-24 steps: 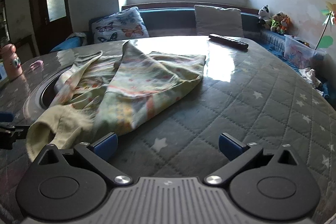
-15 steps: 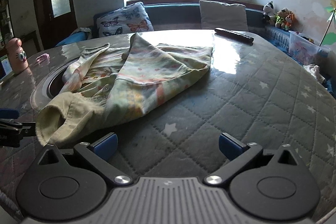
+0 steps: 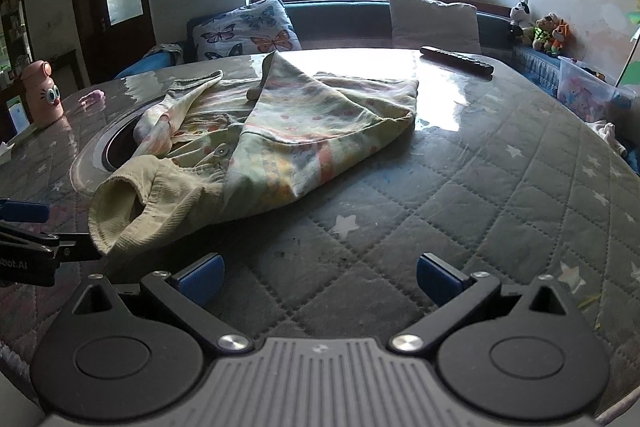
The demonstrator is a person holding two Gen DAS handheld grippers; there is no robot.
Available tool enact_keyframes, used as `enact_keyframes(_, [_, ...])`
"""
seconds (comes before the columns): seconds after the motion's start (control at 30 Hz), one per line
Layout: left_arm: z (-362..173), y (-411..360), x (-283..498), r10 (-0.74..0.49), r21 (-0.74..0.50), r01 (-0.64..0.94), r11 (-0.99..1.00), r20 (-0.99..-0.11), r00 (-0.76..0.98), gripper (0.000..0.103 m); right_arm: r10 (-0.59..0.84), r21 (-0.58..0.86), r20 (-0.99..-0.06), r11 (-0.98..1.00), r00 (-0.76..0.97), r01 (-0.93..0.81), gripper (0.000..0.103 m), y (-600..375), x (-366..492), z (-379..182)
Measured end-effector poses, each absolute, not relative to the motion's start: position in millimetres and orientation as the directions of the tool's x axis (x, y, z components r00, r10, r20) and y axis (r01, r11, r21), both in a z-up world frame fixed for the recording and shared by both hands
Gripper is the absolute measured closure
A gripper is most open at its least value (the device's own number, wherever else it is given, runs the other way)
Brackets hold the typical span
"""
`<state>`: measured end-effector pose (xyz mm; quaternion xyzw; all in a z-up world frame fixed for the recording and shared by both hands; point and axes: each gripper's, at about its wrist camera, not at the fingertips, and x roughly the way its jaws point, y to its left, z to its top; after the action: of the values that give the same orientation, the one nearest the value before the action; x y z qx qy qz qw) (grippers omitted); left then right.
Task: Fold clothes
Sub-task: 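Move both grippers toward the crumpled pastel shirt on the table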
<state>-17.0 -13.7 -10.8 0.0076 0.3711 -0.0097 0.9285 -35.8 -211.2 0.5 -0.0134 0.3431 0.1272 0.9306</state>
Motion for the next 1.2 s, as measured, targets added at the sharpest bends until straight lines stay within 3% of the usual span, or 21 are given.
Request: enact_keyframes(1.2, [-10.7, -23.4, -11.5, -0.024, 0.013, 0.045, 0.999, -0.696, 0.718, 0.000, 0.234, 0.054, -0.642, 0.964, 0.730, -0.261, 0.000, -208.4, -32.5, 4.9])
